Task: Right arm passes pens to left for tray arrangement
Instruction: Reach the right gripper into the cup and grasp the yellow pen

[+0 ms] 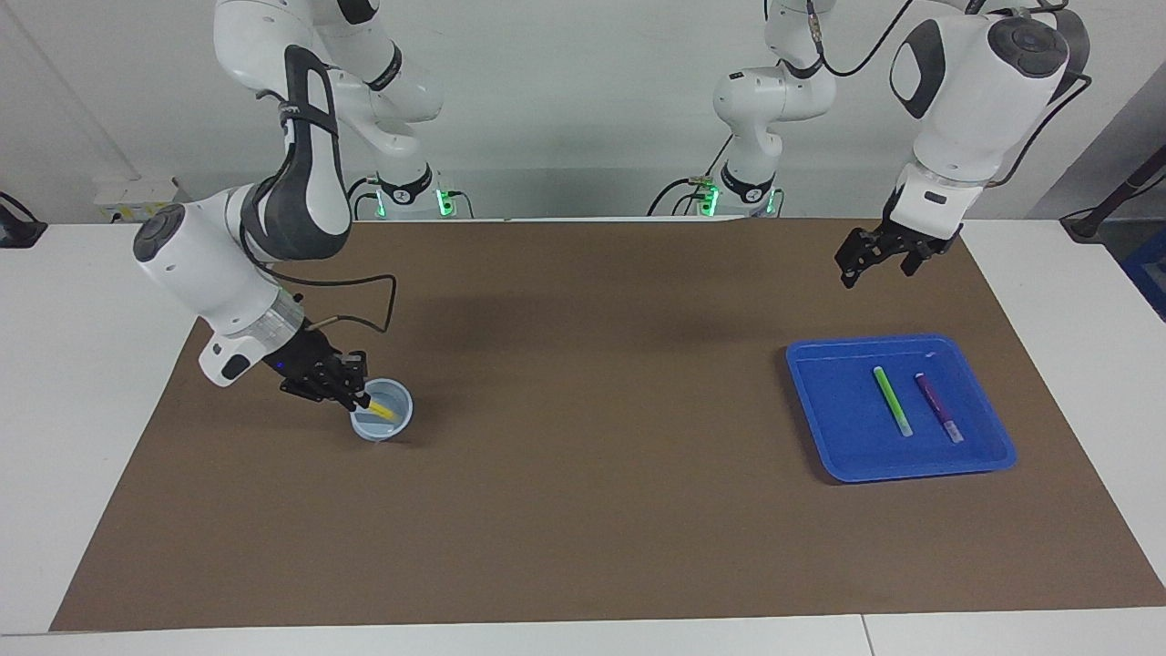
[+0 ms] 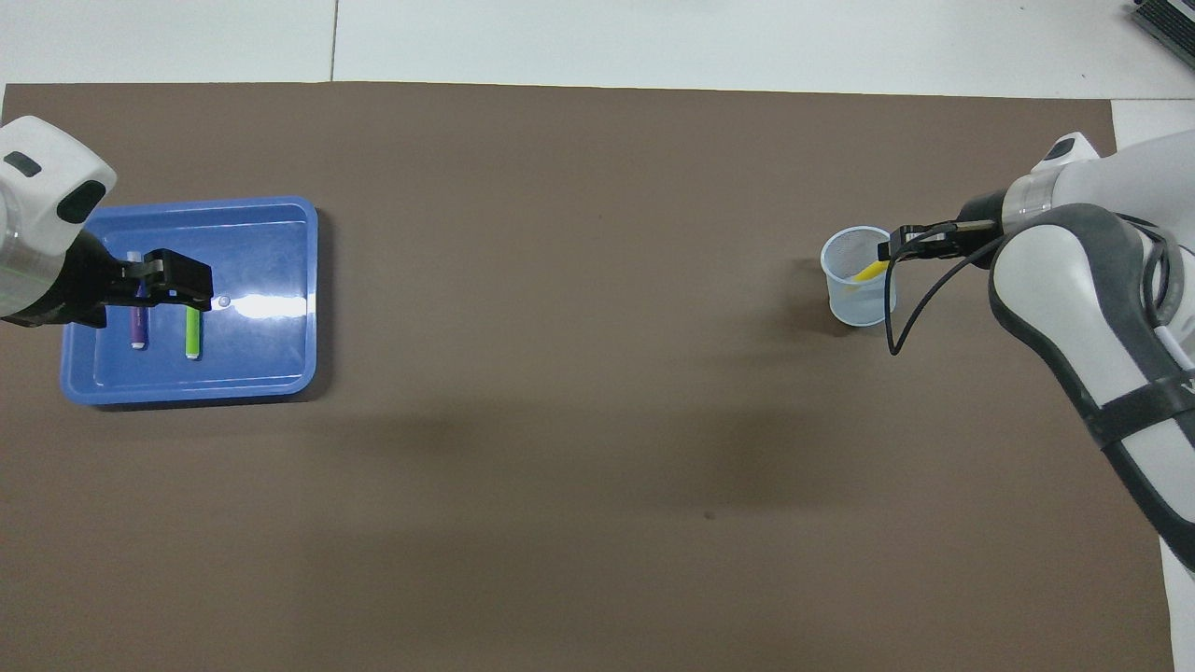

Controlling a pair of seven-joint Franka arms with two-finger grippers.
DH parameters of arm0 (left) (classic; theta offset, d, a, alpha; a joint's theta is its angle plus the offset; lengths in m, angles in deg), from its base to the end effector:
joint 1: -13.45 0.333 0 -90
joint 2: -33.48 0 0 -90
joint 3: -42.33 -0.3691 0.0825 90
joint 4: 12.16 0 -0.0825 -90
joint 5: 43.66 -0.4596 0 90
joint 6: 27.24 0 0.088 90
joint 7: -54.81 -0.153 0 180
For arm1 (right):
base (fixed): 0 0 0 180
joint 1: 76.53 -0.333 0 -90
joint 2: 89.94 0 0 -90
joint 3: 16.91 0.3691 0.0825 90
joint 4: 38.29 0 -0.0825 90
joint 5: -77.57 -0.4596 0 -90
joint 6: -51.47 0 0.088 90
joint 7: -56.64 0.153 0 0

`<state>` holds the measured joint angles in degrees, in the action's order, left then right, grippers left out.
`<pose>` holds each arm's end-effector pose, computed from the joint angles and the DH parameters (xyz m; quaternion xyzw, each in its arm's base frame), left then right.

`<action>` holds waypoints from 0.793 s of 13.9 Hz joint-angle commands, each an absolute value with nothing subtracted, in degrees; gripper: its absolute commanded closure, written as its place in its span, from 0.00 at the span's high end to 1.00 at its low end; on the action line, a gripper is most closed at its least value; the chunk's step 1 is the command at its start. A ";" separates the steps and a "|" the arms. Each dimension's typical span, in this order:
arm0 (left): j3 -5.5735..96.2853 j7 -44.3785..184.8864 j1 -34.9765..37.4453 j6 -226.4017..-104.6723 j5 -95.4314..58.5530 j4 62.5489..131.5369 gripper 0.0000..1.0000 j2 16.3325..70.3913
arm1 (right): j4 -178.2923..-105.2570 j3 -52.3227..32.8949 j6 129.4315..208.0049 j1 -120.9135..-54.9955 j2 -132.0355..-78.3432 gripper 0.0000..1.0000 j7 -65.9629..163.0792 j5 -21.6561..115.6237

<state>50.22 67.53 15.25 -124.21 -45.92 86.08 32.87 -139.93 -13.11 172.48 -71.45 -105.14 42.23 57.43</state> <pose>0.6283 -0.0618 0.5698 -0.9982 -0.0553 0.0024 0.0210 0.7254 0.0106 0.3931 -0.9859 -0.0269 -0.0573 0.1552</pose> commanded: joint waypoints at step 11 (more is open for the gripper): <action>50.68 67.73 14.51 -124.10 -45.16 86.98 1.00 31.37 | -137.69 -13.22 158.62 -68.01 -98.12 0.00 43.72 61.40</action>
<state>51.16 67.63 15.20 -124.26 -45.89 86.05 32.50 -137.38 -13.70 161.56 -69.45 -100.38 42.54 59.94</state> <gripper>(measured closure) 0.000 0.811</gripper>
